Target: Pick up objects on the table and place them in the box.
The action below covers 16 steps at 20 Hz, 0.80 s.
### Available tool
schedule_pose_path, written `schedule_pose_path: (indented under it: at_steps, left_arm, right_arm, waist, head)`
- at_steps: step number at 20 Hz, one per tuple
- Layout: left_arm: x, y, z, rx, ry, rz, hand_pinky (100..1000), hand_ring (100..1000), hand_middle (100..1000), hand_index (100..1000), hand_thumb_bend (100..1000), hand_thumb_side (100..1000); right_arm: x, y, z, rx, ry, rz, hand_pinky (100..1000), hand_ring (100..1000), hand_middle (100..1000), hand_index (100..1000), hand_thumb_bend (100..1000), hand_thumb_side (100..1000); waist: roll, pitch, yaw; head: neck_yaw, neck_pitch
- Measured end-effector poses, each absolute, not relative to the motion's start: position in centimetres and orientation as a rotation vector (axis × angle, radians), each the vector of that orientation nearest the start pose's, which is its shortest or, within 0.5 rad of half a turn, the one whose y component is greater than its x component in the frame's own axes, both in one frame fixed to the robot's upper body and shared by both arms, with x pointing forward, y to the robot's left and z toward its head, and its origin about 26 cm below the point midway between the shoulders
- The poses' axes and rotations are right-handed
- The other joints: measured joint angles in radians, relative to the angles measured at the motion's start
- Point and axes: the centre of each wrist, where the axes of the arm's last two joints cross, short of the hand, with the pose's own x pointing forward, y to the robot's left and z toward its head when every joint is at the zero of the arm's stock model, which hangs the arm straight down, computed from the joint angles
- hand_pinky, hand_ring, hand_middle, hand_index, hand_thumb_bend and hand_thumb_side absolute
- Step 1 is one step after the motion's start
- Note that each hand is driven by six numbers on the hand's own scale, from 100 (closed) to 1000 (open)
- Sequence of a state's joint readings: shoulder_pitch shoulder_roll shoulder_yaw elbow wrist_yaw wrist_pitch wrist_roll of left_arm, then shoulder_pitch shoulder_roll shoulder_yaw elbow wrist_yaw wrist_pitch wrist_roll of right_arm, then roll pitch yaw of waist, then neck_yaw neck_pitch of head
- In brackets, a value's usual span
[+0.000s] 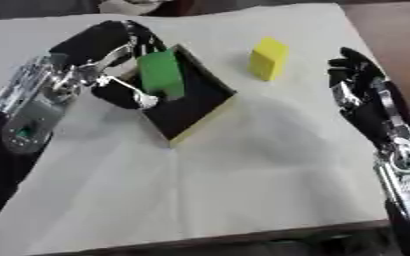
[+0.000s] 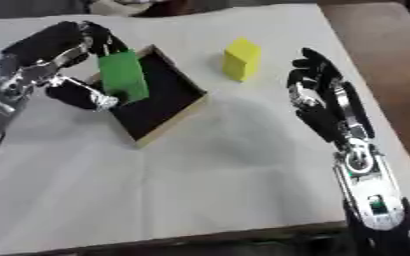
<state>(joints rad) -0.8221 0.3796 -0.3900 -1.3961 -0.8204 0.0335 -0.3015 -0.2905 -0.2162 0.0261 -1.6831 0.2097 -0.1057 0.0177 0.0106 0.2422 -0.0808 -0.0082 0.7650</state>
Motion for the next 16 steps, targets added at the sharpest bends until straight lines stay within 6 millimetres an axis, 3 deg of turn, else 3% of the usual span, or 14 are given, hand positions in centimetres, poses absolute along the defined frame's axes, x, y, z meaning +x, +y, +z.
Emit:
schedule_pose_path:
  at_steps: [10,16]
  left_arm:
    - [44.2,13.2,16.8,0.836,-1.714,-1.446,642,594,604,728,489,373]
    - [44.5,12.6,16.0,0.821,-1.722,-1.436,661,620,642,801,597,476]
  right_arm:
    - [33.8,-25.0,11.1,-0.258,-2.045,0.453,803,831,793,939,100,605]
    - [33.8,-25.0,11.1,-0.255,-2.044,0.455,803,831,790,939,100,605]
  waist:
    - [0.0,0.0,-0.019]
    - [0.0,0.0,-0.027]
  head:
    - [0.006,0.0]
    - [0.008,0.0]
